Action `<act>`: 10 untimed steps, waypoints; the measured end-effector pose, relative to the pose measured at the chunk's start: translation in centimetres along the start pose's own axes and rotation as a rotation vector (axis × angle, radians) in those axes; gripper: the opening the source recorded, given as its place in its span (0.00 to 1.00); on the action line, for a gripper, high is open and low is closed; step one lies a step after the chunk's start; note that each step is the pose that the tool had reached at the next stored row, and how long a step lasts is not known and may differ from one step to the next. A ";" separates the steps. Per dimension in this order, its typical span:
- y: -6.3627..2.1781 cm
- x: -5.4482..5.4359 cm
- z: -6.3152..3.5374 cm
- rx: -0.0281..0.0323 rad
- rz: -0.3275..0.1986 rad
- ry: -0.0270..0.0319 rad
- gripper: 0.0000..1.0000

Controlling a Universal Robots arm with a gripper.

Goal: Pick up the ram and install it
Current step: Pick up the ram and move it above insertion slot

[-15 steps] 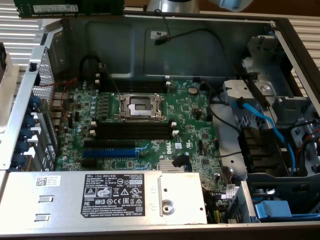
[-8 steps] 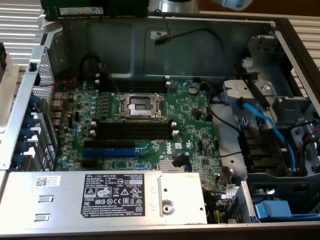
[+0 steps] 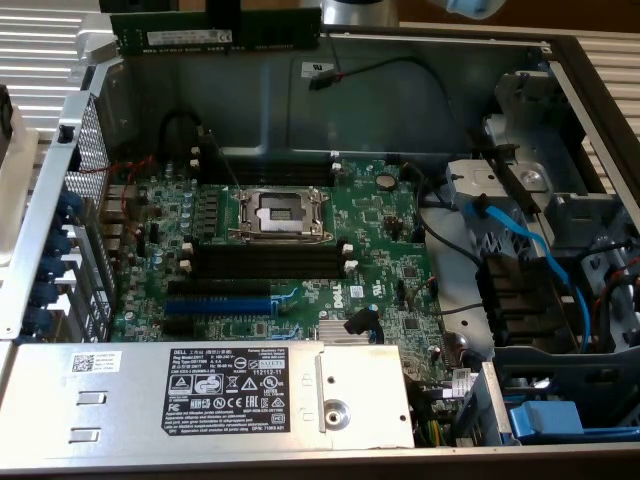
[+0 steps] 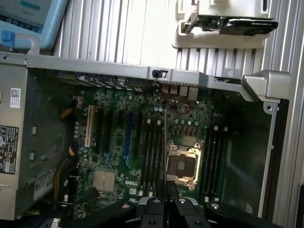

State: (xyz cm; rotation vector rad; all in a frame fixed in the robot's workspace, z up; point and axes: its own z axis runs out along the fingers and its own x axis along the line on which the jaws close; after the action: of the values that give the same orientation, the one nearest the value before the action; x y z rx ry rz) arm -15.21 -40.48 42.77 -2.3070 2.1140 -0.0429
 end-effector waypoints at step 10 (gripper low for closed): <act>-0.17 0.1 1.00 0.0177 0.057 -0.0077 0.12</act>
State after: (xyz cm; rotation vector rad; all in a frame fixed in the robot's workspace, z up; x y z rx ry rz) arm -15.01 -40.53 41.78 -2.2328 2.1648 -0.0518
